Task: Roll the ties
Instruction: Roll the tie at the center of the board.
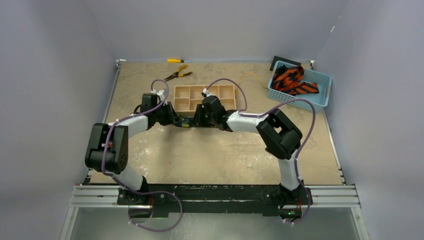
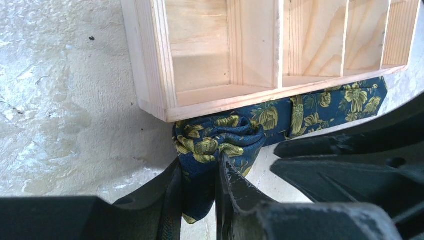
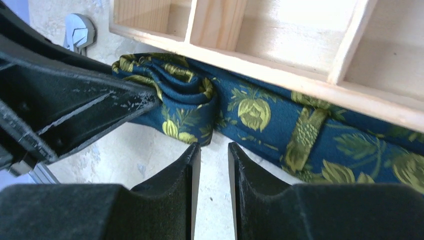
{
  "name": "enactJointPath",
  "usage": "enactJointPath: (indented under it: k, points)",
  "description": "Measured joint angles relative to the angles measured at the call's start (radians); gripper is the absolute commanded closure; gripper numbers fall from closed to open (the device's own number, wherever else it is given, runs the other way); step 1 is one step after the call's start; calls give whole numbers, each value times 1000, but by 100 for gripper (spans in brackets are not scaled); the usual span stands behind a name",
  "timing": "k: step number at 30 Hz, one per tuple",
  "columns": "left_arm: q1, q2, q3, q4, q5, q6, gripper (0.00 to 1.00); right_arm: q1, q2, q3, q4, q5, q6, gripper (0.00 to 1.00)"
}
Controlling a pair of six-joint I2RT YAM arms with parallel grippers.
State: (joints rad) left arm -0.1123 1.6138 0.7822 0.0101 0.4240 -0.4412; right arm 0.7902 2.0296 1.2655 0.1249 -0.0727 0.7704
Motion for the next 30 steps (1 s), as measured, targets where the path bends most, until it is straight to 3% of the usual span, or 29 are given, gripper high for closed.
enactJointPath:
  k: [5,9,11,14,17,18,22,26,30]
  points:
    - [-4,-8,3,-33,-39,-50,61,14,-96,-79,21,32,-50,71]
    - [-10,-10,19,-72,-69,-87,39,35,-159,-146,54,61,-80,71]
    - [-11,-24,19,-97,-86,-97,19,40,-167,-162,59,76,-88,71]
    - [-13,-83,19,-148,-115,-98,16,44,-169,-168,55,100,-100,71]
    - [-13,-187,19,-194,-143,-93,29,43,-172,-163,45,118,-103,72]
    - [-13,-231,18,-206,-150,-89,38,43,-172,-157,39,124,-104,72]
    - [-14,-423,-37,-219,-168,-88,100,40,-172,-120,23,139,-101,73]
    - [-36,-514,-125,-221,-168,-91,100,38,-174,-103,22,147,-101,74]
    - [-114,-459,-178,-259,-182,-99,100,34,-197,-107,6,168,-101,75]
